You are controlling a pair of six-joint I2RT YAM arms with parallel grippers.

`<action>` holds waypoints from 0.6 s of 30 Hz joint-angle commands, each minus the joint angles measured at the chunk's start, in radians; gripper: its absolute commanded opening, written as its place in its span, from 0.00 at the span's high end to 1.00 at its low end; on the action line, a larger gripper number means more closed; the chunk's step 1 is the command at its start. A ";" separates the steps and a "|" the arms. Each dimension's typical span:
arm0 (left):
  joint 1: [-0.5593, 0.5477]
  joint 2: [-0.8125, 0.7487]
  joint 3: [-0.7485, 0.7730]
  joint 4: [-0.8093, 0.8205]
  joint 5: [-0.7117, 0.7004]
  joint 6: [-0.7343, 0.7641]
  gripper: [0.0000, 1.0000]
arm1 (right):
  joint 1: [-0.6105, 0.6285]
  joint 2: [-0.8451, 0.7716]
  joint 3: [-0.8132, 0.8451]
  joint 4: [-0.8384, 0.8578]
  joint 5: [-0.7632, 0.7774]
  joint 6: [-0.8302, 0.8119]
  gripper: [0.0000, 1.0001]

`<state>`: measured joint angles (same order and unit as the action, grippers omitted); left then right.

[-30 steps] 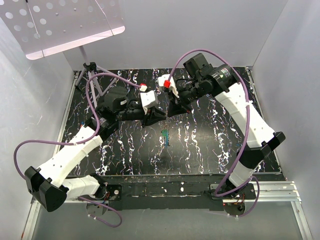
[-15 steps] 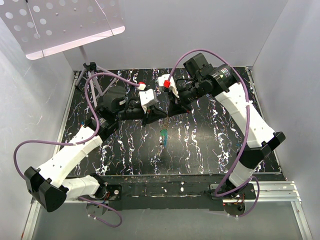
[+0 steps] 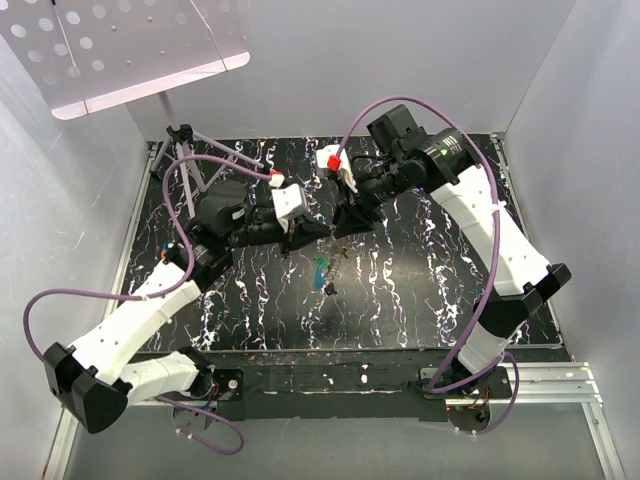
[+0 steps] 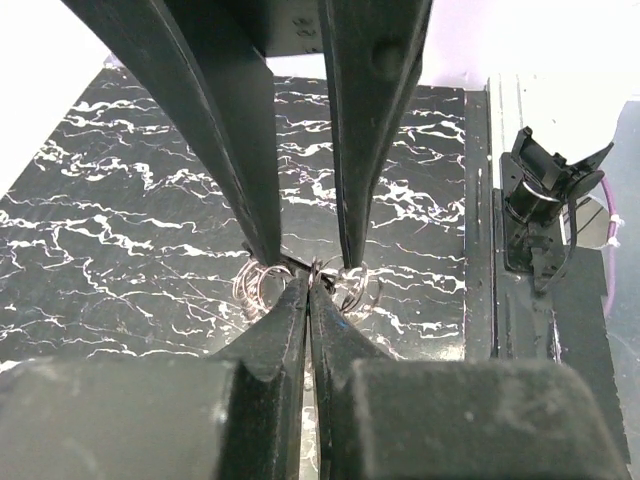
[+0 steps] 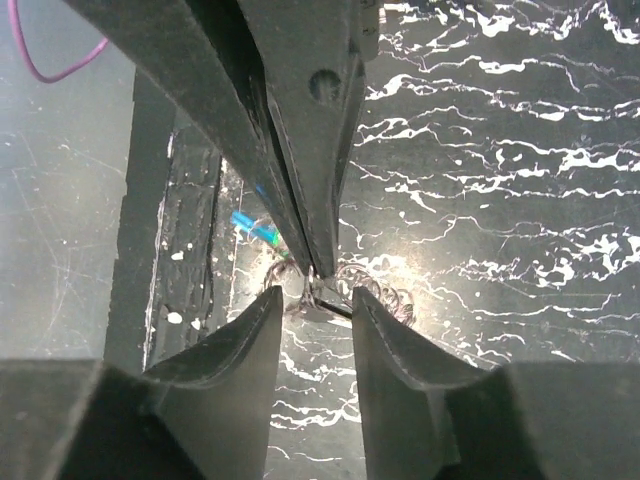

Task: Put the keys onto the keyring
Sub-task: Adjust the key on the keyring.

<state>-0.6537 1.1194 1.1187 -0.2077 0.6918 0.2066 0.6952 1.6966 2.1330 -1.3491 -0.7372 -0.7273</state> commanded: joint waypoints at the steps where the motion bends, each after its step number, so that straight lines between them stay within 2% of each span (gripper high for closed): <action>1: 0.026 -0.133 -0.112 0.287 -0.023 -0.111 1.00 | -0.009 -0.052 0.060 0.041 -0.097 0.063 0.55; 4: 0.064 -0.188 -0.250 0.572 0.003 -0.270 1.00 | -0.040 -0.069 0.096 0.085 -0.171 0.106 0.53; 5: 0.077 -0.202 -0.288 0.713 0.002 -0.320 1.00 | -0.052 -0.078 0.100 0.106 -0.201 0.129 0.52; 10: 0.134 -0.210 -0.445 1.225 -0.043 -0.583 1.00 | -0.135 -0.138 0.024 0.350 -0.388 0.353 0.52; 15: 0.186 -0.115 -0.497 1.640 -0.095 -0.839 1.00 | -0.138 -0.169 -0.056 0.499 -0.447 0.471 0.52; 17: 0.206 -0.066 -0.497 1.753 -0.112 -0.928 1.00 | -0.140 -0.175 -0.074 0.566 -0.424 0.520 0.52; 18: 0.210 -0.056 -0.485 1.751 -0.101 -0.938 1.00 | -0.140 -0.176 -0.087 0.606 -0.415 0.561 0.52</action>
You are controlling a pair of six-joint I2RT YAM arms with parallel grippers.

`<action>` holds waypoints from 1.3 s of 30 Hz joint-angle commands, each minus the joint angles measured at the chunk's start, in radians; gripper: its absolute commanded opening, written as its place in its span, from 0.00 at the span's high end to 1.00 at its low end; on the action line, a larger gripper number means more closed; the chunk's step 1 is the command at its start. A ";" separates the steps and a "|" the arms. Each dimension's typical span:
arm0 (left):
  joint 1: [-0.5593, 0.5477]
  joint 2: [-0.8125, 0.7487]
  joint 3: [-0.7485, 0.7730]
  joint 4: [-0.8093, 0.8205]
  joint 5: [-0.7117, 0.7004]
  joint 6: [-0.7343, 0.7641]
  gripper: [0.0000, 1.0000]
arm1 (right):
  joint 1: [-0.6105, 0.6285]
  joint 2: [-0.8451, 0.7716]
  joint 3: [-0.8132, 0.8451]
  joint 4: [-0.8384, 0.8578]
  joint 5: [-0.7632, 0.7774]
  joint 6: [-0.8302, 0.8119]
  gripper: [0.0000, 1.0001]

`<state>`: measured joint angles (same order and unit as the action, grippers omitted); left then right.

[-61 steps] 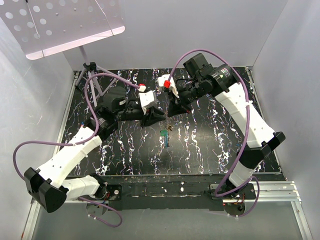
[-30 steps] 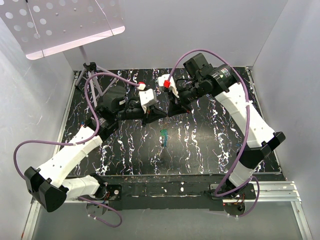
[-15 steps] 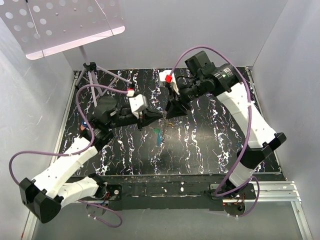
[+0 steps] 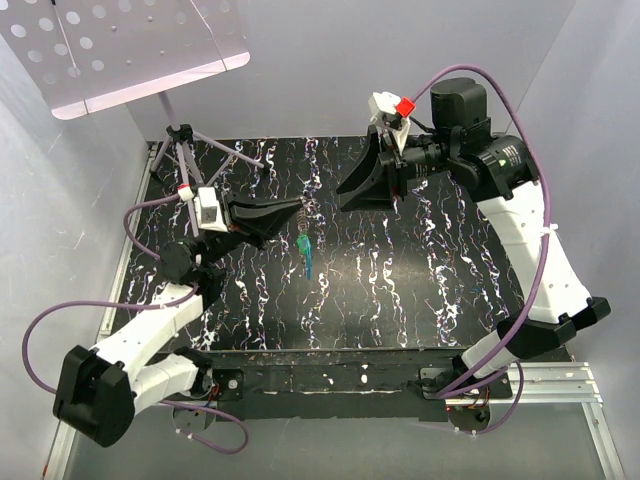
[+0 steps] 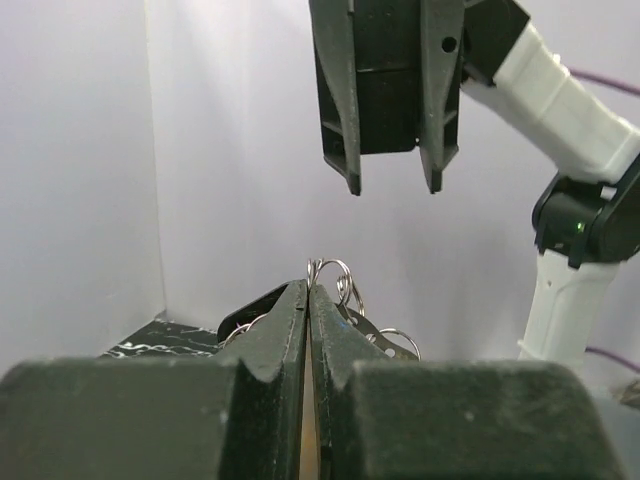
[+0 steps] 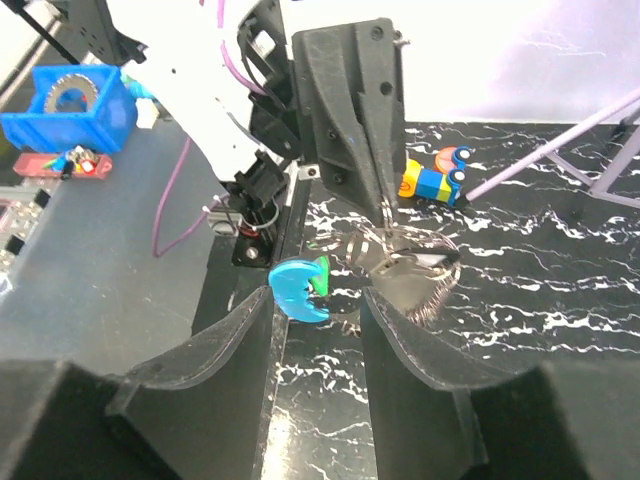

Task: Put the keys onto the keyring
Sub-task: Adjust the key on the keyring.

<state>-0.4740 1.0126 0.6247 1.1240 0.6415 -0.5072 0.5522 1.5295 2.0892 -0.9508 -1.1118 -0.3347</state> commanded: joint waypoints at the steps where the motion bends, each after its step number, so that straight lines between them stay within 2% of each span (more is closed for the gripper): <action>1: 0.031 0.053 0.023 0.419 -0.037 -0.228 1.00 | 0.000 -0.009 -0.050 0.255 -0.039 0.199 0.52; 5: 0.031 0.067 0.052 0.419 0.017 -0.243 1.00 | 0.000 0.001 -0.047 0.331 -0.017 0.235 0.53; 13: 0.031 0.089 0.075 0.419 0.050 -0.257 1.00 | 0.037 0.017 -0.040 0.127 0.036 -0.073 0.55; 18: 0.031 0.107 0.093 0.418 0.064 -0.263 1.00 | 0.072 0.032 -0.006 0.070 0.076 -0.138 0.57; 25: 0.031 0.109 0.098 0.418 0.064 -0.271 1.00 | 0.098 0.046 0.002 0.060 0.144 -0.144 0.61; 33: 0.031 0.107 0.095 0.418 0.061 -0.269 1.00 | 0.115 0.054 0.012 0.037 0.171 -0.159 0.83; 37: 0.031 0.107 0.095 0.418 0.053 -0.269 1.00 | 0.123 0.057 0.025 0.032 0.167 -0.159 0.99; 39: 0.029 0.103 0.090 0.415 0.044 -0.268 1.00 | 0.127 0.058 0.032 0.027 0.167 -0.161 0.99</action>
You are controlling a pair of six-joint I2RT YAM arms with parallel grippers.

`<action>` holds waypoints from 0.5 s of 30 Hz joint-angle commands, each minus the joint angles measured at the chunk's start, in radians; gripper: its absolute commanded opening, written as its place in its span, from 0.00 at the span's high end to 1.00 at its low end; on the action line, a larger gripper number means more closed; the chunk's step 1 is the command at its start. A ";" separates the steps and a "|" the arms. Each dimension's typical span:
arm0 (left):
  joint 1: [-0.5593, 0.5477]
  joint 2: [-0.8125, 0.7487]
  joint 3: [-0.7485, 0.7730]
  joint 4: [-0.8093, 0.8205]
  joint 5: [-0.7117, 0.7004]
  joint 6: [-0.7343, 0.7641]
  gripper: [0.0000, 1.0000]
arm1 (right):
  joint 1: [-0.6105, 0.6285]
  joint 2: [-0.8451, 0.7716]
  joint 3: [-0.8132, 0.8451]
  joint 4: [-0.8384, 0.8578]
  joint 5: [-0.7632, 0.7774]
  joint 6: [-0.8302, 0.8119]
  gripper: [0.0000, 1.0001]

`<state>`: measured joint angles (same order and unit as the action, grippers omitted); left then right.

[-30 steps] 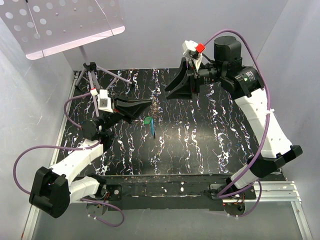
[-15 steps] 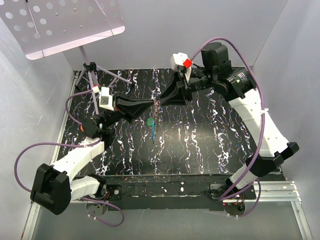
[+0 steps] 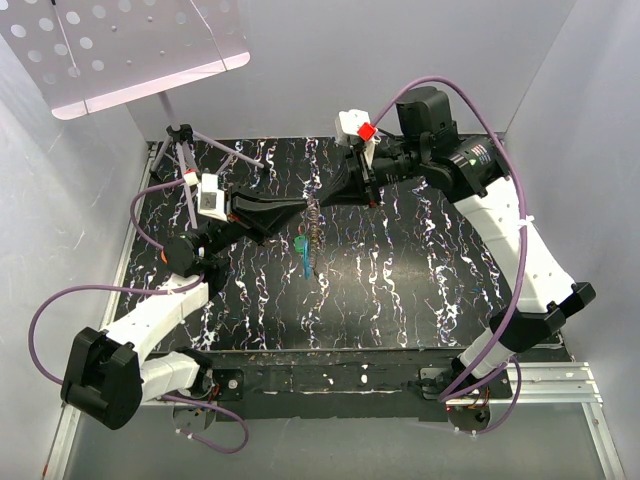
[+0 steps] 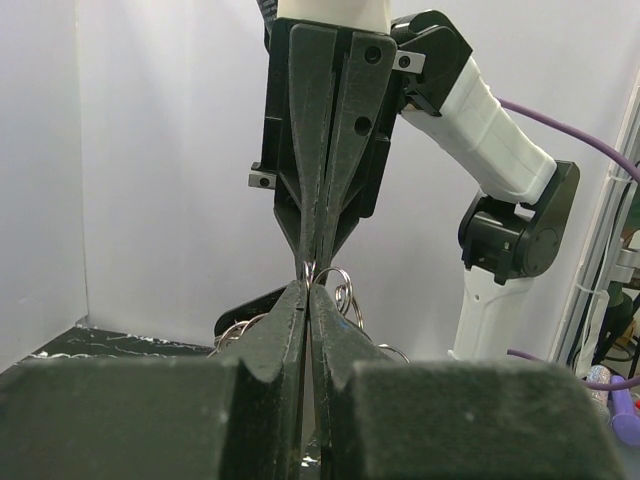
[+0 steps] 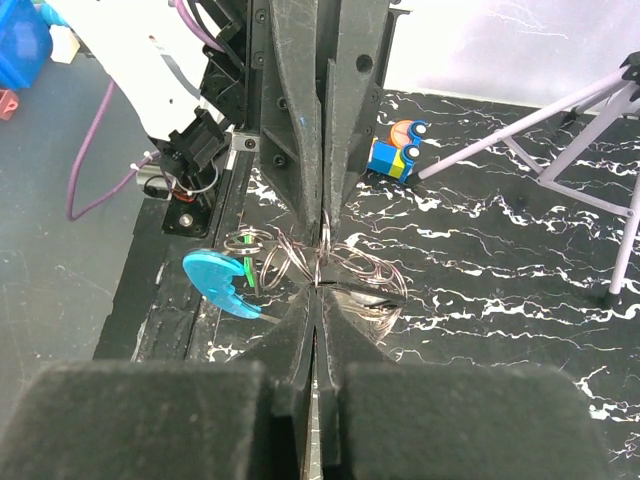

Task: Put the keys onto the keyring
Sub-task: Adjust the key on the keyring.

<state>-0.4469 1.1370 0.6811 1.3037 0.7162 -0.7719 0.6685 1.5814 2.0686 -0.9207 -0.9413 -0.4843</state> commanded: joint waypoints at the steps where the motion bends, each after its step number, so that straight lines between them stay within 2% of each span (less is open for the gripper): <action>1: 0.004 -0.023 0.034 0.236 -0.037 -0.001 1.00 | 0.013 0.005 0.051 -0.006 0.002 -0.010 0.99; 8: 0.004 -0.029 0.034 0.236 -0.081 -0.001 1.00 | 0.049 0.003 0.027 -0.017 0.094 -0.023 0.99; 15: 0.004 -0.023 0.032 0.238 -0.112 -0.007 1.00 | 0.120 0.032 0.031 0.046 0.223 0.029 0.99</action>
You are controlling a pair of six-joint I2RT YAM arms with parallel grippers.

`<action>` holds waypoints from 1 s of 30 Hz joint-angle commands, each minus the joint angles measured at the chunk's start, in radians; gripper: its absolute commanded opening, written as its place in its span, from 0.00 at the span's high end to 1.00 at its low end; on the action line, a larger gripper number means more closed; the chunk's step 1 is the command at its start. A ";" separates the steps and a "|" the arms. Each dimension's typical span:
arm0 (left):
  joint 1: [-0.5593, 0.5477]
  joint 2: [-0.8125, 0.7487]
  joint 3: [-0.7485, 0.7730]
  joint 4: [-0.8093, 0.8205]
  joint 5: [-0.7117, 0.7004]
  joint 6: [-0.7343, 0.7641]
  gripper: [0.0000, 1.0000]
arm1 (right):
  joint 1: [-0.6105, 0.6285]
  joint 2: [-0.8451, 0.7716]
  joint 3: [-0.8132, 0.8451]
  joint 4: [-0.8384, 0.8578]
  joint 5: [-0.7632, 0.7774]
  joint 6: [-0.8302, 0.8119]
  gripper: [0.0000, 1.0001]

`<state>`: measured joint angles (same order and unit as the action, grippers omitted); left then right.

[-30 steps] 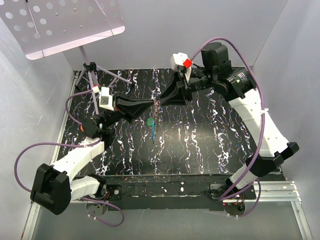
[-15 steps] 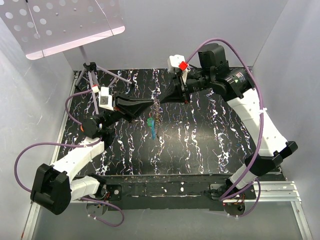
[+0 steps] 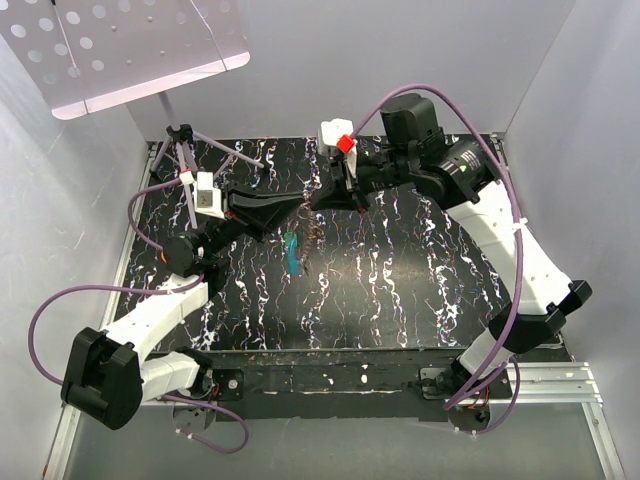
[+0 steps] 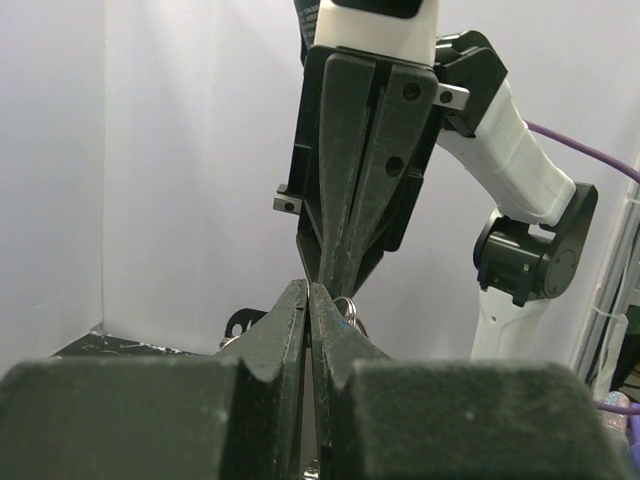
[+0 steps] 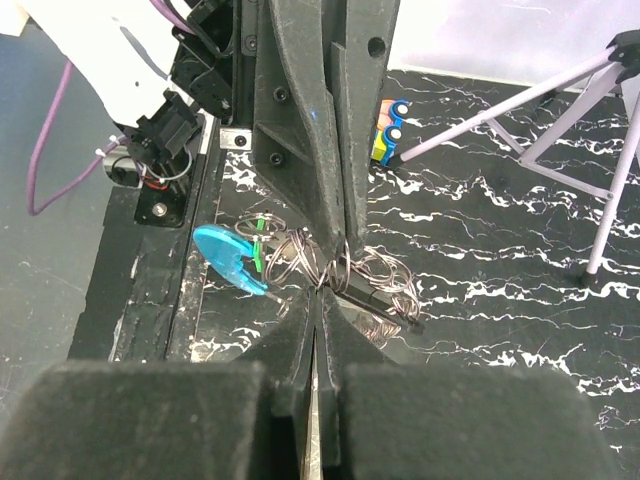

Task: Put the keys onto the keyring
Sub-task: Adjust the key on the keyring.

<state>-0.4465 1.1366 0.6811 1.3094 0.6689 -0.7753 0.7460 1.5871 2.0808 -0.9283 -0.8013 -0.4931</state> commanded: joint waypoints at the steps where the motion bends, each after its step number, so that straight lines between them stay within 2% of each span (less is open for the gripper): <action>1: 0.003 -0.024 0.028 0.232 -0.068 -0.004 1.00 | 0.049 0.031 0.025 0.063 0.094 0.045 0.99; 10: 0.003 -0.046 -0.005 0.218 -0.089 0.018 1.00 | 0.049 0.011 -0.002 0.065 0.082 0.060 0.99; 13: 0.005 -0.049 -0.009 0.212 -0.083 0.021 1.00 | 0.032 -0.004 0.007 0.048 0.059 0.060 0.86; 15: 0.005 -0.054 -0.012 0.214 -0.075 0.019 1.00 | 0.013 -0.012 0.016 0.039 0.031 0.060 0.80; 22: 0.008 -0.052 -0.008 0.225 -0.049 0.002 1.00 | -0.091 -0.019 0.064 0.025 -0.131 0.077 0.79; 30: 0.009 -0.024 0.018 0.232 -0.011 -0.030 1.00 | -0.103 0.005 0.055 0.082 -0.196 0.168 0.78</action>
<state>-0.4377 1.1183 0.6647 1.3102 0.6495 -0.7864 0.6365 1.6051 2.1078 -0.8974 -0.9230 -0.3851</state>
